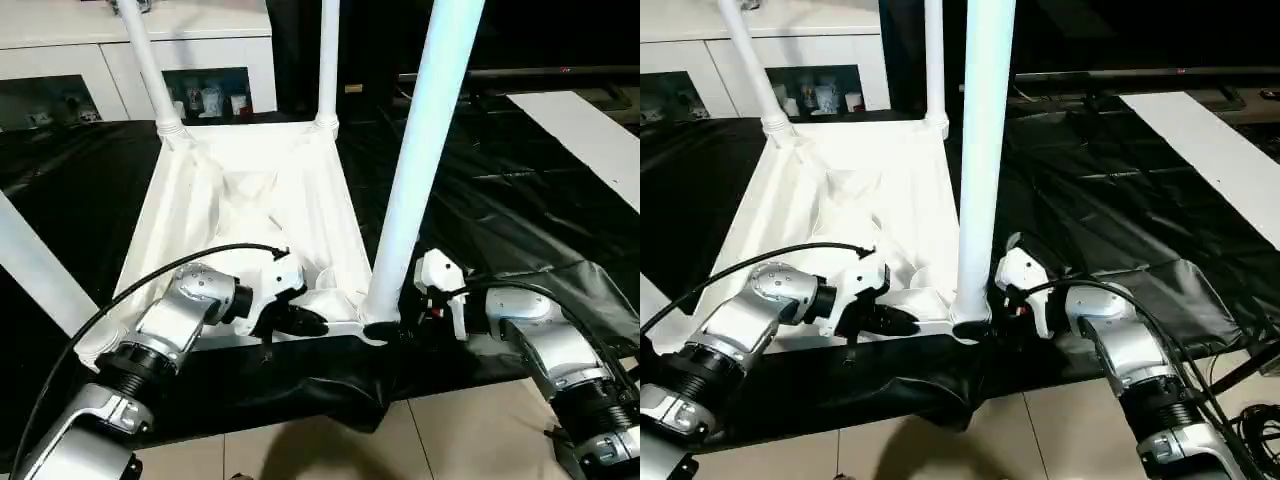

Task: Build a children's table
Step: Rotate leg to tighten

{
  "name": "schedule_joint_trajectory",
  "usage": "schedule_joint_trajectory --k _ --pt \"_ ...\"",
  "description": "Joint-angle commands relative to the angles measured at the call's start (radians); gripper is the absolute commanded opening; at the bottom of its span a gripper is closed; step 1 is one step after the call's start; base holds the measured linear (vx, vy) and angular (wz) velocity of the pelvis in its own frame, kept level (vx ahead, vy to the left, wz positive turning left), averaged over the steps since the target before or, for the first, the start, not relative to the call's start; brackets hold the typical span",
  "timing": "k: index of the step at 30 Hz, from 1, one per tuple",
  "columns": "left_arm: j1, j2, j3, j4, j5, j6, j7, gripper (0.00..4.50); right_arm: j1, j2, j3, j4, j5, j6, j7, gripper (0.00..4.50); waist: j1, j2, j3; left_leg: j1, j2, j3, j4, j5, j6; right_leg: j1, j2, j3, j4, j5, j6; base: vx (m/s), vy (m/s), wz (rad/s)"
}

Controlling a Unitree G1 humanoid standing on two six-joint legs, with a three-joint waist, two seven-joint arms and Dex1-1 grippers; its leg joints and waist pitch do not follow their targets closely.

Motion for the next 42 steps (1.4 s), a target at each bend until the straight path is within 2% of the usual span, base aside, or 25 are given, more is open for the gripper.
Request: schedule_joint_trajectory --k 1,4,11,16,17,18,19,20,21,22,23,24,26,27,28,29,30,32,33,34,37,38,39,40,42 --pt "0.011 0.002 -0.013 -0.030 -0.011 0.013 -0.026 0.00 -0.018 -0.006 0.006 -0.007 0.004 0.006 0.007 3.47 0.000 -0.011 -0.061 0.009 0.015 0.005 -0.059 -0.209 0.063 0.048 -0.029 0.022 -0.049 -0.189 -0.238 0.000 0.000 0.00" --pt "0.011 0.002 -0.014 -0.030 -0.011 0.014 -0.026 0.00 -0.019 -0.005 0.006 -0.001 0.003 0.004 0.009 3.40 -0.001 -0.012 -0.061 0.009 0.015 0.004 -0.059 -0.209 0.064 0.049 -0.029 0.021 -0.049 -0.195 -0.238 0.000 0.000 0.00" --pt "0.011 0.003 -0.019 -0.031 -0.007 0.026 -0.029 0.00 -0.016 0.004 0.005 0.008 -0.002 -0.003 0.012 2.78 -0.001 -0.012 -0.063 0.009 0.014 0.005 -0.056 -0.196 0.068 0.050 -0.028 0.021 -0.047 -0.176 -0.244 0.000 0.000 0.00" --pt "-0.005 -0.031 -0.003 0.028 0.022 0.037 0.070 0.00 -0.018 0.047 -0.024 0.056 -0.018 0.013 -0.100 2.71 -0.004 -0.009 -0.059 0.008 0.012 0.004 -0.058 -0.217 0.057 0.047 -0.029 0.021 -0.051 -0.209 -0.240 0.000 0.000 0.00" --pt "-0.025 -0.063 0.017 0.073 0.034 0.043 0.149 0.00 -0.029 0.079 -0.044 0.106 -0.041 0.017 -0.206 2.70 -0.007 -0.010 -0.057 0.010 0.012 0.003 -0.061 -0.250 0.045 0.047 -0.030 0.020 -0.056 -0.262 -0.228 0.000 0.000 0.00" --pt "-0.030 -0.071 0.021 0.083 0.036 0.044 0.166 0.00 -0.031 0.086 -0.048 0.116 -0.044 0.020 -0.227 2.70 -0.011 -0.011 -0.055 0.009 0.011 0.003 -0.061 -0.259 0.035 0.044 -0.030 0.020 -0.059 -0.286 -0.222 0.000 0.000 0.00" --pt "-0.047 -0.096 0.033 0.120 0.046 0.047 0.226 0.00 -0.037 0.114 -0.064 0.144 -0.052 0.025 -0.298 2.70 -0.018 -0.010 -0.054 0.010 0.008 -0.002 -0.064 -0.300 0.011 0.044 -0.030 0.018 -0.066 -0.368 -0.191 0.000 0.000 0.00" --pt "-0.047 -0.096 0.033 0.120 0.046 0.047 0.226 0.00 -0.037 0.114 -0.064 0.144 -0.052 0.025 -0.298 2.70 -0.020 -0.010 -0.054 0.013 0.007 -0.002 -0.063 -0.311 0.007 0.041 -0.030 0.018 -0.069 -0.387 -0.182 0.000 0.000 0.00" --pt "-0.066 -0.125 0.043 0.155 0.053 0.054 0.284 0.00 -0.042 0.151 -0.085 0.167 -0.049 0.034 -0.370 2.69 -0.025 -0.011 -0.054 0.010 0.007 -0.004 -0.064 -0.320 0.005 0.043 -0.030 0.018 -0.069 -0.394 -0.175 0.000 0.000 0.00" --pt "-0.080 -0.147 0.051 0.180 0.056 0.064 0.325 0.00 -0.046 0.179 -0.099 0.182 -0.046 0.040 -0.423 2.69 -0.029 -0.011 -0.051 0.009 0.005 -0.002 -0.065 -0.328 0.008 0.038 -0.028 0.019 -0.074 -0.408 -0.171 0.000 0.000 0.00" --pt "-0.104 -0.186 0.064 0.223 0.061 0.080 0.401 0.00 -0.058 0.228 -0.127 0.210 -0.044 0.048 -0.528 2.69 -0.029 -0.007 -0.054 0.013 0.006 -0.005 -0.065 -0.335 0.000 0.037 -0.030 0.018 -0.075 -0.420 -0.165 0.000 0.000 0.00" --pt "-0.104 -0.186 0.064 0.223 0.061 0.080 0.401 0.00 -0.058 0.228 -0.127 0.210 -0.044 0.048 -0.528 2.69 -0.033 -0.009 -0.054 0.011 0.002 -0.005 -0.064 -0.335 0.000 0.036 -0.029 0.018 -0.075 -0.421 -0.164 0.000 0.000 0.00" --pt "-0.138 -0.233 0.078 0.284 0.069 0.088 0.496 0.00 -0.088 0.287 -0.163 0.266 -0.051 0.054 -0.687 2.69 -0.031 -0.008 -0.055 0.015 0.002 -0.007 -0.063 -0.344 -0.005 0.034 -0.028 0.014 -0.079 -0.433 -0.158 0.000 0.000 0.00" --pt "-0.143 -0.241 0.080 0.294 0.070 0.089 0.510 0.00 -0.093 0.296 -0.169 0.276 -0.053 0.055 -0.714 2.69 -0.033 -0.009 -0.055 0.012 0.001 -0.006 -0.063 -0.342 -0.002 0.034 -0.028 0.016 -0.080 -0.426 -0.159 0.000 0.000 0.00" --pt "-0.180 -0.285 0.095 0.363 0.081 0.081 0.595 0.00 -0.131 0.347 -0.194 0.342 -0.062 0.056 -0.845 2.69 -0.033 -0.009 -0.056 0.012 0.001 -0.006 -0.064 -0.339 -0.003 0.035 -0.029 0.015 -0.079 -0.422 -0.159 0.000 0.000 0.00" --pt "-0.194 -0.299 0.098 0.391 0.085 0.073 0.623 0.00 -0.147 0.367 -0.202 0.368 -0.064 0.051 -0.888 2.69 -0.034 -0.004 -0.057 0.013 0.001 -0.008 -0.065 -0.336 -0.010 0.034 -0.028 0.015 -0.078 -0.413 -0.161 0.000 0.000 0.00" --pt "-0.207 -0.312 0.099 0.421 0.093 0.061 0.653 0.00 -0.165 0.386 -0.206 0.395 -0.066 0.042 -0.920 2.69 -0.035 -0.005 -0.057 0.014 -0.001 -0.007 -0.064 -0.345 -0.012 0.032 -0.027 0.014 -0.081 -0.416 -0.159 0.000 0.000 0.00" --pt "-0.224 -0.327 0.084 0.461 0.112 0.036 0.680 0.00 -0.197 0.418 -0.194 0.429 -0.077 0.014 -0.936 2.69 -0.033 -0.006 -0.058 0.014 0.000 -0.007 -0.064 -0.343 -0.005 0.034 -0.028 0.015 -0.080 -0.393 -0.162 0.000 0.000 0.00" --pt "-0.227 -0.330 0.083 0.471 0.115 0.034 0.682 0.00 -0.202 0.426 -0.197 0.434 -0.078 0.007 -0.935 2.69 -0.031 -0.002 -0.060 0.012 0.001 -0.007 -0.064 -0.332 -0.001 0.037 -0.028 0.015 -0.076 -0.360 -0.168 0.000 0.000 0.00" --pt "-0.230 -0.331 0.080 0.478 0.120 0.029 0.683 0.00 -0.205 0.434 -0.199 0.434 -0.074 0.001 -0.923 2.69 -0.029 -0.004 -0.060 0.009 0.002 -0.006 -0.064 -0.316 0.005 0.040 -0.027 0.016 -0.073 -0.319 -0.176 0.000 0.000 0.00" --pt "-0.233 -0.329 0.071 0.486 0.129 0.013 0.672 0.00 -0.201 0.442 -0.189 0.409 -0.072 -0.033 -0.868 2.69 -0.028 -0.006 -0.061 0.008 0.001 -0.005 -0.064 -0.311 0.017 0.044 -0.028 0.016 -0.070 -0.302 -0.186 0.000 0.000 0.00" --pt "-0.230 -0.324 0.064 0.481 0.134 0.010 0.662 0.00 -0.194 0.441 -0.192 0.394 -0.063 -0.046 -0.846 3.04 -0.027 -0.005 -0.060 0.008 0.002 -0.004 -0.064 -0.306 0.022 0.043 -0.029 0.016 -0.071 -0.298 -0.189 0.000 0.000 0.00" --pt "-0.230 -0.324 0.064 0.481 0.134 0.010 0.662 0.00 -0.194 0.441 -0.192 0.394 -0.063 -0.046 -0.846 3.04 -0.027 -0.007 -0.060 0.008 0.002 -0.003 -0.064 -0.308 0.024 0.043 -0.030 0.016 -0.072 -0.302 -0.188 0.000 0.000 0.00" --pt "-0.228 -0.318 0.054 0.483 0.142 -0.004 0.642 0.00 -0.188 0.434 -0.196 0.380 -0.057 -0.068 -0.836 3.39 -0.025 -0.006 -0.060 0.009 0.003 -0.003 -0.064 -0.310 0.028 0.043 -0.031 0.016 -0.074 -0.319 -0.185 0.000 0.000 0.00" --pt "-0.223 -0.311 0.050 0.481 0.142 -0.023 0.614 0.00 -0.174 0.415 -0.196 0.351 -0.052 -0.084 -0.808 3.41 -0.026 -0.009 -0.057 0.006 0.003 -0.004 -0.066 -0.319 0.031 0.044 -0.030 0.015 -0.076 -0.339 -0.175 0.000 0.000 0.00"
